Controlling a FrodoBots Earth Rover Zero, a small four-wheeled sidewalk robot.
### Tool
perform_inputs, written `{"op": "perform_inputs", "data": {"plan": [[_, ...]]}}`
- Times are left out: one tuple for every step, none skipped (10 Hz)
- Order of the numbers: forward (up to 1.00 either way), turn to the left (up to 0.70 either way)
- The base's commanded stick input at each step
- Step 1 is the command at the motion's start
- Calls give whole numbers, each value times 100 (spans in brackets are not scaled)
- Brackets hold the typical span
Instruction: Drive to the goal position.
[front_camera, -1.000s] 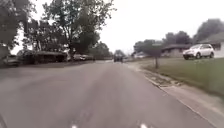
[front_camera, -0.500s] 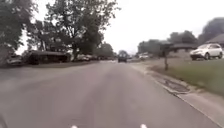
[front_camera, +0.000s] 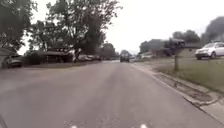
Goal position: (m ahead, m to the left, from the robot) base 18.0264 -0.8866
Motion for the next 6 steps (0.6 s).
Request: {"op": "perform_inputs", "data": {"plan": [[100, 0], [100, -25], [100, 0], [100, 0], [100, 0], [100, 0]]}}
